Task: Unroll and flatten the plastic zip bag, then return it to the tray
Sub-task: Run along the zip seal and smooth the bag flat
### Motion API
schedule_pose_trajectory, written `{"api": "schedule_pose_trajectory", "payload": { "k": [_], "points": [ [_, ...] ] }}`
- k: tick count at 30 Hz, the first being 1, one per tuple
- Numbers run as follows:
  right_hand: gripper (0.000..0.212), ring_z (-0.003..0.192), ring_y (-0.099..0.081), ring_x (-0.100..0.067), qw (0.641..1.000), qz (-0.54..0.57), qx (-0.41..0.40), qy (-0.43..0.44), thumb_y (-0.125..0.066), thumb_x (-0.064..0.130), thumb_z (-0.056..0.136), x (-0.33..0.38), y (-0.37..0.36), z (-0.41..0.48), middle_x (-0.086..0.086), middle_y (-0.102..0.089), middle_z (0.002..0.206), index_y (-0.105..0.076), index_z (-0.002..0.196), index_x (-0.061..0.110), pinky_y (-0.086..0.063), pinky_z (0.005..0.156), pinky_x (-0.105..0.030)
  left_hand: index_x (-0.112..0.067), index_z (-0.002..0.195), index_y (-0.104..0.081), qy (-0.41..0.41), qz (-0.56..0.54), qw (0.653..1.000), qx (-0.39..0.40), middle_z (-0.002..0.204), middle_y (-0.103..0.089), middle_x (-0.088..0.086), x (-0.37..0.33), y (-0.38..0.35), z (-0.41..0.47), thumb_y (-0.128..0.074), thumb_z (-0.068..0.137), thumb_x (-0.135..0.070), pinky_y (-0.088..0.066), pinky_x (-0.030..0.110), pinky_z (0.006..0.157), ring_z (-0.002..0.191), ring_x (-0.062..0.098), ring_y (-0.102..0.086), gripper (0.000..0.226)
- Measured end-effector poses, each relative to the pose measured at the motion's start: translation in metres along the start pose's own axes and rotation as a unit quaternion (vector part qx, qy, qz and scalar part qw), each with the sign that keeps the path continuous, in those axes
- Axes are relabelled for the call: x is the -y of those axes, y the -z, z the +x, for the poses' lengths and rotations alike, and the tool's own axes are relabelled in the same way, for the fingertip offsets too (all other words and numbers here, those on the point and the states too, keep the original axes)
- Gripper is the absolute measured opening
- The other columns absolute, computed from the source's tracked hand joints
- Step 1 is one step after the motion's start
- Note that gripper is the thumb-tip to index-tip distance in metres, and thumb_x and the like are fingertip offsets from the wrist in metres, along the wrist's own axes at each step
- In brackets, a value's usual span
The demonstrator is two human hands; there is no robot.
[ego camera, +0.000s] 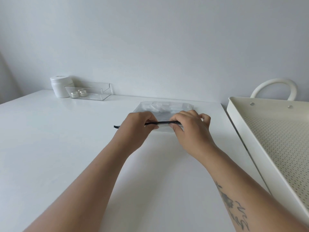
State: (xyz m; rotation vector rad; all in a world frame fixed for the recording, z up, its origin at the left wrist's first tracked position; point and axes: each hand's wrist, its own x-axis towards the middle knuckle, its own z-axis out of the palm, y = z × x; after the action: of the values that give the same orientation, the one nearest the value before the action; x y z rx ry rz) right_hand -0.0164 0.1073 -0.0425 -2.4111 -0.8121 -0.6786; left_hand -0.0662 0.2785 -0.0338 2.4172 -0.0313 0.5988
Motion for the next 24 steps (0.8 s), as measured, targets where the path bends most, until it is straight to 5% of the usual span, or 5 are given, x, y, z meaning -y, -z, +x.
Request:
{"api": "schedule_pose_trajectory", "payload": {
  "k": [5,9,24],
  "points": [
    [0.007,0.102,-0.047,-0.014,0.999,-0.045,0.002,0.009,-0.053,0.024,0.092,0.004,0.0,-0.001,0.014,-0.058,0.088,-0.059,0.09,0.027,-0.018,0.095,-0.035,-0.019,0.08,-0.069,0.016,0.026,1.0,-0.008,0.071,-0.062,-0.008,-0.003,-0.002,0.001,-0.063,0.088,-0.014,-0.043,0.032,0.058,0.063,0.012,-0.053,0.011],
    [0.007,0.104,-0.048,-0.012,0.997,-0.071,-0.015,0.032,-0.056,0.026,0.09,0.011,-0.001,0.0,0.013,-0.061,0.094,-0.061,0.096,0.028,-0.014,0.104,-0.037,-0.026,0.078,-0.075,0.052,-0.002,0.998,-0.027,0.048,-0.054,-0.015,-0.003,-0.003,0.001,-0.066,0.085,-0.015,-0.027,0.024,0.047,0.044,0.005,-0.044,0.016],
    [0.007,0.091,-0.049,-0.016,0.999,-0.014,0.047,0.007,-0.061,0.028,0.091,0.004,-0.003,0.002,0.009,-0.062,0.086,-0.066,0.087,0.025,-0.028,0.082,-0.031,-0.027,0.079,-0.077,0.048,-0.009,0.999,0.008,0.054,-0.057,-0.005,-0.005,-0.002,-0.002,-0.068,0.084,-0.018,-0.031,0.015,0.041,0.042,0.005,-0.041,0.013]
  ]
}}
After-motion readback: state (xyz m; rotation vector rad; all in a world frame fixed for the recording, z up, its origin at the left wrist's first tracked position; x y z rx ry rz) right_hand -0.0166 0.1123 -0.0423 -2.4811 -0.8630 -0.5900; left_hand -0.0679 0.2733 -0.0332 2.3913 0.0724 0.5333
